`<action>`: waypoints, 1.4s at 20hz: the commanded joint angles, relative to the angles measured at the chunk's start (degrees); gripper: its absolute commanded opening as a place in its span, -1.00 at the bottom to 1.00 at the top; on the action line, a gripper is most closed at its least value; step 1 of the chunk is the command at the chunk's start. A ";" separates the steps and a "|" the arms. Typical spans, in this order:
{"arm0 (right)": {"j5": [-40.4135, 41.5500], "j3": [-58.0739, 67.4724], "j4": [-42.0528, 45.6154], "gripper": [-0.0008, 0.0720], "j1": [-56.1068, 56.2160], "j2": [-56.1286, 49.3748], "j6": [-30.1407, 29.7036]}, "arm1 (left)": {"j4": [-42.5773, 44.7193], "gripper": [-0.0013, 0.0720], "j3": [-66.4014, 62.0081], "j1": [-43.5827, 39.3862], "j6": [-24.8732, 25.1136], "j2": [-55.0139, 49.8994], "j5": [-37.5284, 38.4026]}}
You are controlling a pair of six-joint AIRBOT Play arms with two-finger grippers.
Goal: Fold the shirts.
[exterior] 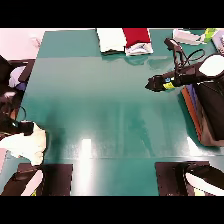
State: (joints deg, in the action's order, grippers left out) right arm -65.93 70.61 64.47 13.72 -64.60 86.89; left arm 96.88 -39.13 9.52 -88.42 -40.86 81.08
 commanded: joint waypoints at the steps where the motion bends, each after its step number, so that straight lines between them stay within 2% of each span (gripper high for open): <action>1: 0.02 0.07 0.00 -0.92 0.02 -0.04 0.00 | 0.46 0.70 7.98 0.59 -0.79 0.39 -4.00; 3: 0.02 0.07 0.00 -0.92 0.02 -0.04 0.00 | 0.46 0.69 8.81 0.59 -1.84 0.39 -4.13; 4: 0.02 0.07 -0.02 -0.92 0.02 -0.04 0.02 | 0.48 0.44 8.79 0.59 -2.82 0.42 -4.13; 5: 0.02 0.07 0.00 -0.92 0.02 -0.04 0.00 | 0.48 -0.18 8.79 0.59 -3.04 0.42 -4.11; 6: 0.04 0.07 0.00 -0.92 0.02 -0.04 0.02 | 0.39 -0.68 8.68 0.57 -3.06 0.42 -3.96; 7: 0.04 0.13 -0.02 -0.92 0.02 0.00 0.00 | 0.17 -0.90 7.72 0.57 -3.08 0.42 -3.52; 9: -0.15 1.64 0.00 -0.92 0.02 0.20 0.00 | -0.20 -0.90 1.44 0.50 -2.84 0.55 -1.51; 11: -0.98 6.34 -0.02 -0.92 0.02 0.22 0.02 | -0.31 -0.91 -10.16 -2.47 -2.08 0.55 1.05; 15: -1.62 18.12 0.04 -0.92 0.02 0.24 0.02 | -0.26 -0.91 -34.27 -16.79 -3.45 0.50 1.31; 17: -1.51 22.75 0.17 -0.92 0.00 0.22 0.02 | -0.24 -0.91 -42.05 -23.61 -4.55 0.46 0.87; 22: -1.53 30.82 1.40 -0.92 0.02 0.17 0.02 | -0.17 -0.91 -53.68 -37.66 -3.91 -6.03 0.72; 28: -1.60 36.09 7.34 -0.92 0.00 0.17 1.77 | -1.86 -0.91 -59.10 -54.10 2.12 -26.45 -2.01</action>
State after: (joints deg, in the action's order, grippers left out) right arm -67.53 104.14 68.66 13.72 -64.38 87.35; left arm 96.47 -95.79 -36.75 -89.27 -58.35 80.44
